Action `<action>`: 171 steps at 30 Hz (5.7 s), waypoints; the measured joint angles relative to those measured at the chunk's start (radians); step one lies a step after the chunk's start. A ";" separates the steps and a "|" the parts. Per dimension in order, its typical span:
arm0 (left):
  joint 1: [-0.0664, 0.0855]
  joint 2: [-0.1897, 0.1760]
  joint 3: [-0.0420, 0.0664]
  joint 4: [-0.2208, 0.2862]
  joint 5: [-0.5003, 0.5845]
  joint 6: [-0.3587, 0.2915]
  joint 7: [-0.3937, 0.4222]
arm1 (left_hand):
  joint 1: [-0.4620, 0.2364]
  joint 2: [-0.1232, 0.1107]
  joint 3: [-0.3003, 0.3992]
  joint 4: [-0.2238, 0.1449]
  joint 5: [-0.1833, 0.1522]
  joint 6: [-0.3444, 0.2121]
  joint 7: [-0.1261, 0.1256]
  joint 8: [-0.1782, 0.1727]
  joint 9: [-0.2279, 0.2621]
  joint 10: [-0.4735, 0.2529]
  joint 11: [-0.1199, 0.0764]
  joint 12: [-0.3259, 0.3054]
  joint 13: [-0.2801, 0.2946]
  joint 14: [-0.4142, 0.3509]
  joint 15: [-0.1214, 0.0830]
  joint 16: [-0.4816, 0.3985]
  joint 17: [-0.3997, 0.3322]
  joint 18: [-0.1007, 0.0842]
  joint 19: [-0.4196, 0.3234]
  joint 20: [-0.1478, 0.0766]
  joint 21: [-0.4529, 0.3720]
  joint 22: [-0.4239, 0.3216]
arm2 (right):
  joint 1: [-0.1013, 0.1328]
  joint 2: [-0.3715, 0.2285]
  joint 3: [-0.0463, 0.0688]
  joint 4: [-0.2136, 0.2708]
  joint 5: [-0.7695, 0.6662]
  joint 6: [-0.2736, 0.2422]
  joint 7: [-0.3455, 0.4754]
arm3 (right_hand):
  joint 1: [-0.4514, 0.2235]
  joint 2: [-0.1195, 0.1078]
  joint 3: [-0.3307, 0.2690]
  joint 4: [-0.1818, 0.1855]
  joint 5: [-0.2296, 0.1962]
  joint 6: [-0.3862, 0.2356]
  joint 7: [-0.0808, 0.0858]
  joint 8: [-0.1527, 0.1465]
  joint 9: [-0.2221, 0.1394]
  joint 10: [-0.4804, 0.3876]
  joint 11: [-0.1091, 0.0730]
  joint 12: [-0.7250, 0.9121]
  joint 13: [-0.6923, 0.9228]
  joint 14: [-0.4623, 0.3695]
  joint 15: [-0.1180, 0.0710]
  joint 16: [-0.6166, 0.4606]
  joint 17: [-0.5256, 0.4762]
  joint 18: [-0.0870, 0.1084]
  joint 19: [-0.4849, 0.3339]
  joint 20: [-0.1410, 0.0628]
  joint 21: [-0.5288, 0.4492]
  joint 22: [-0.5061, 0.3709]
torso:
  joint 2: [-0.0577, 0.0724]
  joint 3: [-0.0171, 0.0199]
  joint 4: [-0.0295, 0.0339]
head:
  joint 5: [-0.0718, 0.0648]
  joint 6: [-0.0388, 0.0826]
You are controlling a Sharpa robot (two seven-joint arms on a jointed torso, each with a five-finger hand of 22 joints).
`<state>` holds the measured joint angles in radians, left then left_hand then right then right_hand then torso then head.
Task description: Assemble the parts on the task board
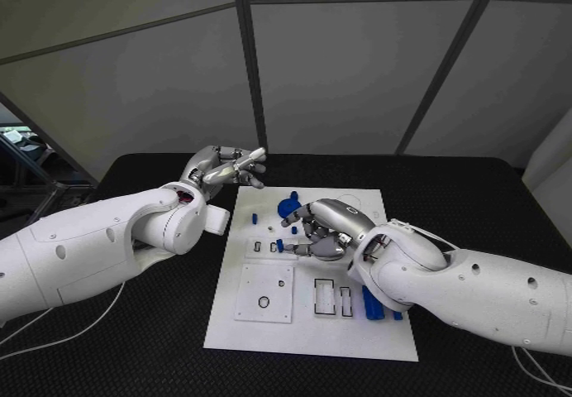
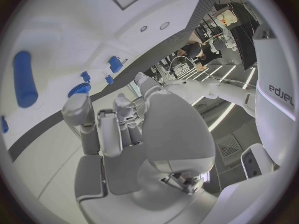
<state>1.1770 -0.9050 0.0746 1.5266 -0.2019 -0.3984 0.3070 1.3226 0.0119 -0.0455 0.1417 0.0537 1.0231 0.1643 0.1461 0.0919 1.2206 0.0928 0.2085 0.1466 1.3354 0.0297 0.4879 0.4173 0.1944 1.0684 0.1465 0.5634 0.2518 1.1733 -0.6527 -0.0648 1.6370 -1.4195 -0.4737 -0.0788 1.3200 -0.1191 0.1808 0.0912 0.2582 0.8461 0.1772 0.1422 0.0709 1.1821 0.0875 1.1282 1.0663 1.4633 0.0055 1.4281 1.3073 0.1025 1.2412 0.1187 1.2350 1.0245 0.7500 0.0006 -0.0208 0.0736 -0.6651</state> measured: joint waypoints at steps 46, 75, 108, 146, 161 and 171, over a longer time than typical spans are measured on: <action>0.118 0.145 -0.120 0.009 -0.827 0.446 -0.957 | -0.157 0.043 -0.166 0.146 0.004 -0.044 -0.090 0.313 0.383 0.038 -0.096 0.929 0.907 0.128 -0.087 0.945 0.891 -0.140 0.395 -0.103 0.872 1.056 | 0.078 -0.264 0.077 -0.057 0.707 0.087 0.239 | 0.028 -0.014 0.171 -0.020 0.041 0.178 0.001 -0.047 -0.003 0.052 0.016 -1.029 -0.947 -0.152 0.041 -1.309 -0.941 0.076 -0.278 0.039 -0.790 -0.718 | -0.065 0.0056 0.0020 | 0.011 -0.040; 0.123 0.205 -0.125 -0.043 -0.849 0.509 -0.969 | -0.134 0.066 -0.160 0.135 0.004 -0.060 -0.098 0.346 0.435 0.041 -0.100 0.942 0.921 0.131 -0.090 0.941 0.891 -0.140 0.395 -0.103 0.882 1.056 | 0.078 -0.242 0.077 -0.079 0.702 0.086 0.228 | 0.025 -0.018 0.171 -0.025 0.077 0.175 0.005 -0.056 -0.002 0.049 0.020 -1.041 -0.963 -0.148 0.045 -1.333 -0.952 0.077 -0.274 0.042 -0.806 -0.730 | -0.064 0.0059 0.0008 | 0.004 -0.062; 0.124 0.239 -0.133 -0.072 -0.840 0.559 -0.972 | -0.100 0.079 -0.124 0.111 0.004 -0.075 -0.098 0.363 0.467 0.045 -0.096 0.946 0.928 0.131 -0.090 0.941 0.890 -0.140 0.395 -0.103 0.885 1.056 | 0.078 -0.230 0.077 -0.083 0.702 0.091 0.218 | 0.021 -0.013 0.171 -0.025 0.086 0.175 0.005 -0.056 -0.002 0.049 0.020 -1.044 -0.966 -0.148 0.045 -1.333 -0.955 0.076 -0.270 0.046 -0.810 -0.734 | -0.064 0.0053 0.0025 | 0.005 -0.071; 0.124 0.206 -0.134 -0.055 -0.791 0.533 -0.950 | -0.192 -0.115 0.706 0.045 0.069 -0.132 -0.098 0.424 0.589 0.045 -0.103 0.915 0.910 0.130 -0.103 0.933 0.890 -0.140 0.398 -0.114 0.885 1.056 | 0.078 -0.226 0.077 -0.091 0.701 0.093 0.217 | 0.021 -0.014 0.171 -0.025 0.117 0.175 0.005 -0.059 -0.002 0.052 0.023 -1.048 -0.973 -0.145 0.048 -1.342 -0.959 0.076 -0.267 0.049 -0.820 -0.740 | -0.065 0.0055 0.0043 | 0.005 -0.077; 0.124 0.169 -0.136 -0.010 -0.779 0.436 -0.947 | -0.262 -0.122 0.751 0.014 0.101 -0.137 -0.104 0.456 0.623 0.058 -0.109 0.930 0.924 0.132 -0.105 0.933 0.890 -0.140 0.398 -0.114 0.889 1.056 | 0.078 -0.220 0.077 -0.102 0.701 0.099 0.215 | 0.017 -0.017 0.171 -0.025 0.127 0.175 0.005 -0.059 -0.002 0.052 0.023 -1.048 -0.976 -0.145 0.048 -1.347 -0.960 0.076 -0.267 0.050 -0.825 -0.741 | -0.066 0.0083 0.0066 | 0.015 -0.078; 0.122 0.166 -0.166 0.008 -0.800 0.399 -0.952 | -0.272 -0.124 0.759 0.006 0.107 -0.137 -0.104 0.460 0.626 0.061 -0.112 0.930 0.926 0.132 -0.105 0.933 0.890 -0.140 0.398 -0.114 0.889 1.056 | 0.078 -0.220 0.077 -0.105 0.701 0.102 0.214 | 0.017 -0.017 0.171 -0.025 0.134 0.175 0.005 -0.059 -0.002 0.052 0.023 -1.048 -0.976 -0.145 0.048 -1.347 -0.961 0.076 -0.267 0.049 -0.825 -0.742 | -0.066 0.0091 0.0071 | 0.020 -0.082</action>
<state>1.2987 -0.7387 -0.0917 1.5348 -1.0015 0.0004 -0.6447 1.0510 -0.1119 0.7135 0.1473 0.1603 0.8860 0.0606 0.6063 0.7182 1.2816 -0.0191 1.1386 1.0723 1.4675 -0.0750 1.4213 1.3076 0.0544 1.4666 0.0323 1.4528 1.3074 1.2511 -0.8723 0.0125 1.5323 -0.7185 -0.3714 0.1355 1.3368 -0.1366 0.3520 0.0663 0.3922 1.0210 0.1821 0.0831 0.0686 1.2345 0.1108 0.0801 0.0900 1.3186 0.0537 0.0814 0.3466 0.1788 0.9743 0.1681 0.4101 0.2825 0.6842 0.0097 -0.0137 0.0940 -0.7470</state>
